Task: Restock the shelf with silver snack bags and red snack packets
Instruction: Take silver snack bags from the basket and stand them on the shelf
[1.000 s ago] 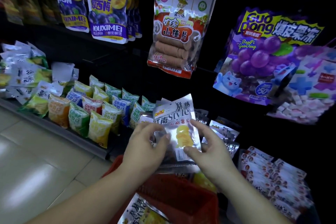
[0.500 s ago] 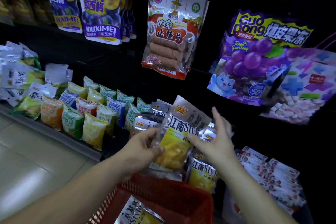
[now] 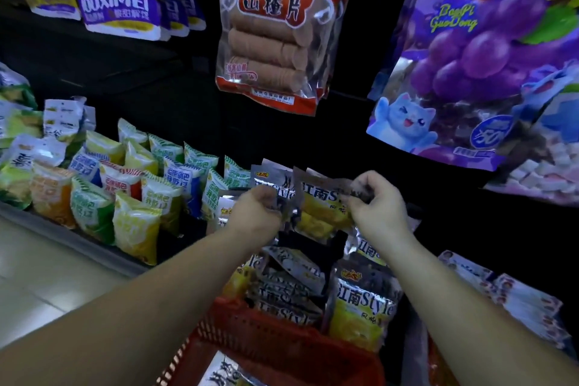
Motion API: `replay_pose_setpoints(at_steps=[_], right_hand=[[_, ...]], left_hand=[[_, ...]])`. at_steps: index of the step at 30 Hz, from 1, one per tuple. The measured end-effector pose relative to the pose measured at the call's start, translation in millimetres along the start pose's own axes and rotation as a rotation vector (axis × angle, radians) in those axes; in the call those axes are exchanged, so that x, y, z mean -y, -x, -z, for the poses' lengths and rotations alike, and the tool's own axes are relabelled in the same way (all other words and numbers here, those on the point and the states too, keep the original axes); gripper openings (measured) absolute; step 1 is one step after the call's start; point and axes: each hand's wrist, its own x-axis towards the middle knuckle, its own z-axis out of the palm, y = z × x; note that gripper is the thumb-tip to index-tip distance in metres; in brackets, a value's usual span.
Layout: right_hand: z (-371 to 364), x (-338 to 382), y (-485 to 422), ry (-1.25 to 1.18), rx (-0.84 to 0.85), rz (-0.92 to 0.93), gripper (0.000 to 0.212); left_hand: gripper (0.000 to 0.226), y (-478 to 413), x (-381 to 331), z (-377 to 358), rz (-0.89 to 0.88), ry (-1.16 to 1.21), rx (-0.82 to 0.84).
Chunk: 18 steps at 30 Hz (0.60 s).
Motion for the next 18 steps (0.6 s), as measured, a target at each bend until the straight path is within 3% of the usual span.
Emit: replay_pose_setpoints(at_steps=[6,11,13,16,18], right_hand=[[-51.7,-63.0,-14.2,0.026,0.077,-0.129,0.025],[-78.0,-107.5,-4.5,0.117,0.509,-0.314,0.017],[-75.1,-111.7,-4.9,0.180,0.650,-0.335,0.028],[-70.3,-107.1,-9.5,0.140,0.616,-0.381,0.036],[-69.6,-103.3,-9.4,0.122,0.462,-0.342,0.029]], left_hand=[[0.045,-42.2,42.3,-39.1,0.042,-0.072,-0.014],[0.047,-55.3,70.9,-38.5,-0.017,-0.202,-0.009],[0.050,-55.4,71.7,-36.0,-0.034,-0.253,0.012],[0.044,-54.7,68.2,-36.9,-0.127,-0.336,0.046],[0.041,-54.7,65.5,-41.1,-0.166,-0.347,0.085]])
